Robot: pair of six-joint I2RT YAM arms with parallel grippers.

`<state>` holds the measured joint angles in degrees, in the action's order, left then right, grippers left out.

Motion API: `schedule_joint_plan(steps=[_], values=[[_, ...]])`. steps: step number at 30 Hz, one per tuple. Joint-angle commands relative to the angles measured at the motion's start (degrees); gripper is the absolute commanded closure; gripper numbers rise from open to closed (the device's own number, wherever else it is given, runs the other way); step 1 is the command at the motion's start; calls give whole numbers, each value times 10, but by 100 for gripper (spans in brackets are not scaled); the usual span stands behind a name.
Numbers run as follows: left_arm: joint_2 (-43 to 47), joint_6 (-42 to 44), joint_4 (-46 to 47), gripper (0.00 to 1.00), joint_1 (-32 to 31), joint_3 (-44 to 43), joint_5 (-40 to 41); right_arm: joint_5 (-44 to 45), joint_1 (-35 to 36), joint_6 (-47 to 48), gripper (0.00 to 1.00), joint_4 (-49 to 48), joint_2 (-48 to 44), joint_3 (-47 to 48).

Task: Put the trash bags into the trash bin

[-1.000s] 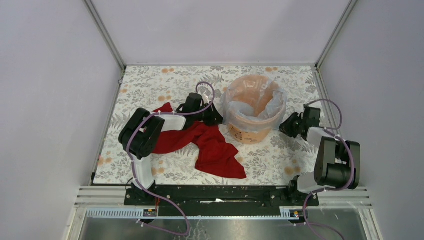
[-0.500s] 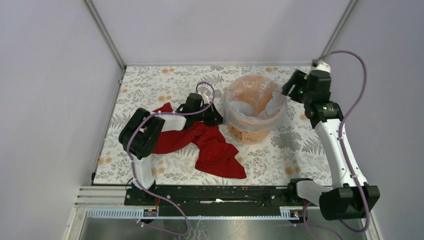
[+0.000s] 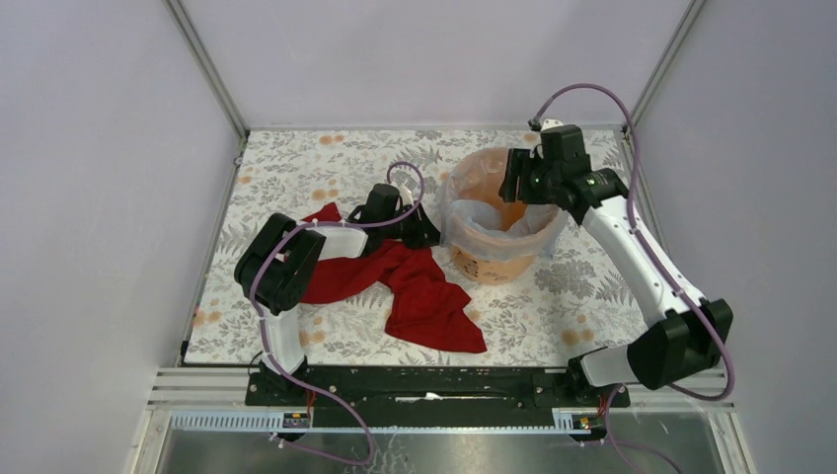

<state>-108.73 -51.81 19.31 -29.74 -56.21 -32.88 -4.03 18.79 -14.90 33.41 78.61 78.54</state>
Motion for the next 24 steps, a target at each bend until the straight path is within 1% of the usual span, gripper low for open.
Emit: schedule_joint_plan(steps=[1,2,3,5,10,13,15,18,21,24], values=[[19,14,20,94,-3,1,3,159,0,19,35,72,40,10],[19,14,20,94,-3,2,2,197,0,23,34,74,42,9],[19,14,21,94,-3,2,3,216,0,26,34,73,42,7],[17,14,21,94,-3,2,3,220,5,26,34,76,44,12],[10,8,29,94,-4,0,1,163,56,11,33,41,45,22],[10,5,31,94,-6,-1,0,135,70,-5,32,24,60,20],[12,5,31,94,-6,-1,1,118,71,-13,32,2,74,2],[12,4,30,94,-7,-3,1,97,73,-26,29,-55,90,-43],[12,4,31,94,-9,-3,2,45,81,-49,29,-82,106,-58],[12,4,31,94,-10,-4,3,-19,95,-77,22,-133,96,-81]])
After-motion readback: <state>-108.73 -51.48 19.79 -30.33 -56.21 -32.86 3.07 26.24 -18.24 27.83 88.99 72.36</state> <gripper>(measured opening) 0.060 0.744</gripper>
